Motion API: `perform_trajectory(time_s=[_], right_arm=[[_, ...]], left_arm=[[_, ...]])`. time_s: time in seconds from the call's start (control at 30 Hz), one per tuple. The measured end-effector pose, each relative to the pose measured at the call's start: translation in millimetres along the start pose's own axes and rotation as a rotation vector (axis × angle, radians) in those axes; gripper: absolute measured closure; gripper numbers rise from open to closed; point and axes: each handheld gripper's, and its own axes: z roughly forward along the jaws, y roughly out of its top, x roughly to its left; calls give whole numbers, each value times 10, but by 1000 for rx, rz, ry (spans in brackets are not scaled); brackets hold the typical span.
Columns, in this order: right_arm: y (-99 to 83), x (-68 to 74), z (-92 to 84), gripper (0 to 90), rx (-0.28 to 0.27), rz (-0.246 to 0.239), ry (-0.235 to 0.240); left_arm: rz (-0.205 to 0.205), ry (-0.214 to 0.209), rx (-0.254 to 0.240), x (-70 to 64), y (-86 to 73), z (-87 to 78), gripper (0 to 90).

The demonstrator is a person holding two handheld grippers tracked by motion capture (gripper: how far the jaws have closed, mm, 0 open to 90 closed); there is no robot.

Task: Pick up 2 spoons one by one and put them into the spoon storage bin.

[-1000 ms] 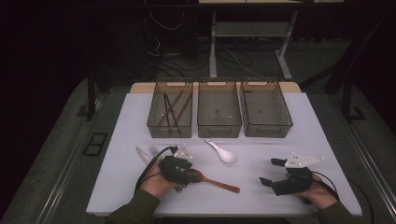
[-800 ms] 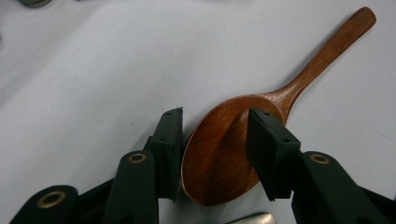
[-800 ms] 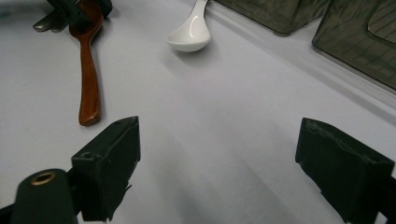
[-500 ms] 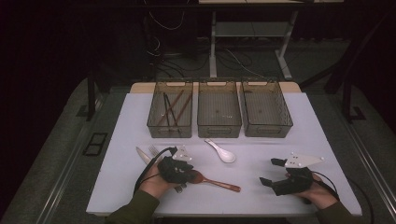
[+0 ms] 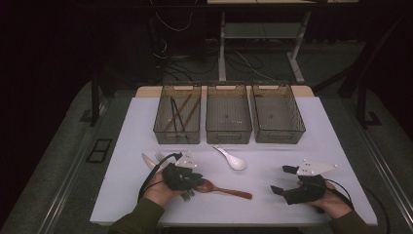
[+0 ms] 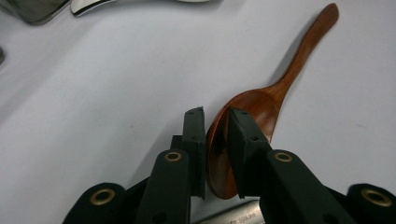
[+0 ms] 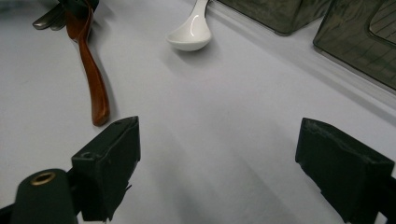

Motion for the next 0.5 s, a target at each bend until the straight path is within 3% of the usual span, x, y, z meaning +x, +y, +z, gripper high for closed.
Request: perform_trajectory(time_s=[0.37,0.5], right_arm=[[1,-1,4,139,-1,-1,-2],[1,-3,3,139,0,1,-3]], left_arm=[[17,-75,-39,5,6,-7,826],[19,-82,-45,0,15,1,834]])
